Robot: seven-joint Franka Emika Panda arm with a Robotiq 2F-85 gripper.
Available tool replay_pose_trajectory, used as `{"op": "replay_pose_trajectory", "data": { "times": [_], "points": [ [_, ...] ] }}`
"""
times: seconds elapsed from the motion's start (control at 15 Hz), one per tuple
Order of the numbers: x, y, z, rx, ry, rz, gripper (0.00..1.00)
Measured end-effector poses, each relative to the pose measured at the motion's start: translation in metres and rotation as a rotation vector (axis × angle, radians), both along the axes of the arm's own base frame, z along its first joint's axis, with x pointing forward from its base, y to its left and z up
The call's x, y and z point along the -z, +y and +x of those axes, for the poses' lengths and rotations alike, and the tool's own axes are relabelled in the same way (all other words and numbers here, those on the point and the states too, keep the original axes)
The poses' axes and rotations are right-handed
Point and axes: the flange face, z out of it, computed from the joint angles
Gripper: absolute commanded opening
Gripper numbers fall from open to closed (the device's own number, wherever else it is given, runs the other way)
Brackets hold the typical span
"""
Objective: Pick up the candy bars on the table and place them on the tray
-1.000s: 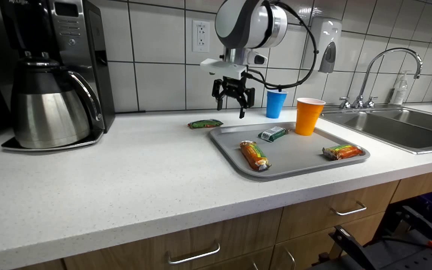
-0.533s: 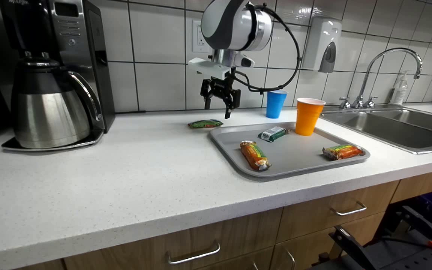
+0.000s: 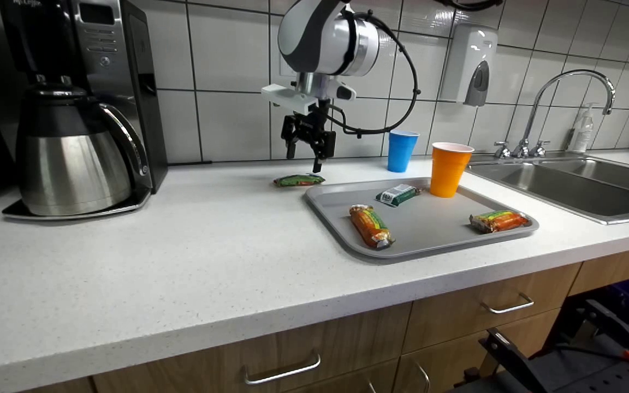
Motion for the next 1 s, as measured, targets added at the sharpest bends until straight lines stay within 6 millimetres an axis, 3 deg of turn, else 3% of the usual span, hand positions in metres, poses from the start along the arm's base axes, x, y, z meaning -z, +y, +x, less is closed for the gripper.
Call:
{"op": "replay_pose_trajectory", "data": {
  "times": [1.0],
  "points": [
    [-0.0013,0.0054,0.0025,-0.001,0.001,0.001,1.0]
  ]
}}
